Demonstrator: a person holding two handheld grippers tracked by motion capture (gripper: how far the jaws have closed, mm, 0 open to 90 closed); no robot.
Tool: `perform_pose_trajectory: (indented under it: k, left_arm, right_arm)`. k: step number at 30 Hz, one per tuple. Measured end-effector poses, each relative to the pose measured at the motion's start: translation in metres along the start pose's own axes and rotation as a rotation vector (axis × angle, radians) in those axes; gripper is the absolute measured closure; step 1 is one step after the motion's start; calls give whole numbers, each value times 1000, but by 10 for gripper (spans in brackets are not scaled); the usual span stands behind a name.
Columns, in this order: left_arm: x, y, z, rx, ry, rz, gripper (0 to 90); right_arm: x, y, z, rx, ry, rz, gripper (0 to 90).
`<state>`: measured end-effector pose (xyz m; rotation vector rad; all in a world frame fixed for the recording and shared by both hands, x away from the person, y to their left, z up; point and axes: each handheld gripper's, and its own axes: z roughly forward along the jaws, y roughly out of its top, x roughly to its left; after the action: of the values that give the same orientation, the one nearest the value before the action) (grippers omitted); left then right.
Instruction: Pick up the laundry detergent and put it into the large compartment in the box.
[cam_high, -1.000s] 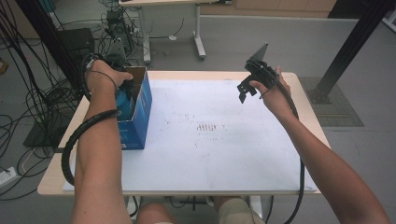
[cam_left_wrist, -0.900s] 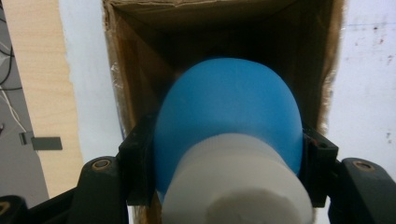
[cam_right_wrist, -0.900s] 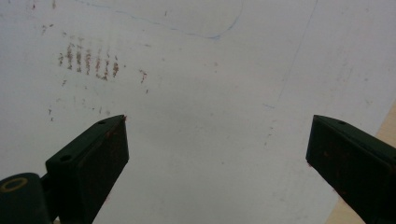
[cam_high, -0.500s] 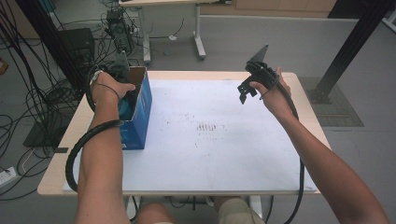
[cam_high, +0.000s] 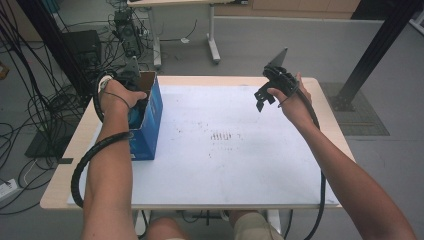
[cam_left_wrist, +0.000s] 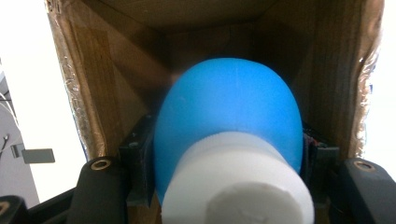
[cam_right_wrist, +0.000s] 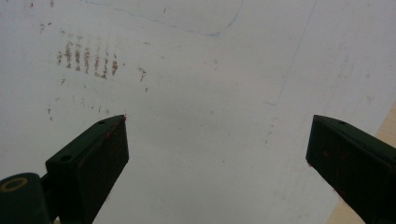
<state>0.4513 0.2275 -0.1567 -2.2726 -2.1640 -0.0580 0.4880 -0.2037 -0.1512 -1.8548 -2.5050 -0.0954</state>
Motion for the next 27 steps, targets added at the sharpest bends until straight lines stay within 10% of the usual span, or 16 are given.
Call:
perform_pose_trajectory:
  k: [27]
  left_arm:
    - [-4, 1, 1, -8, 10, 3, 373]
  right_arm:
    - [-1, -2, -3, -5, 6, 0, 56]
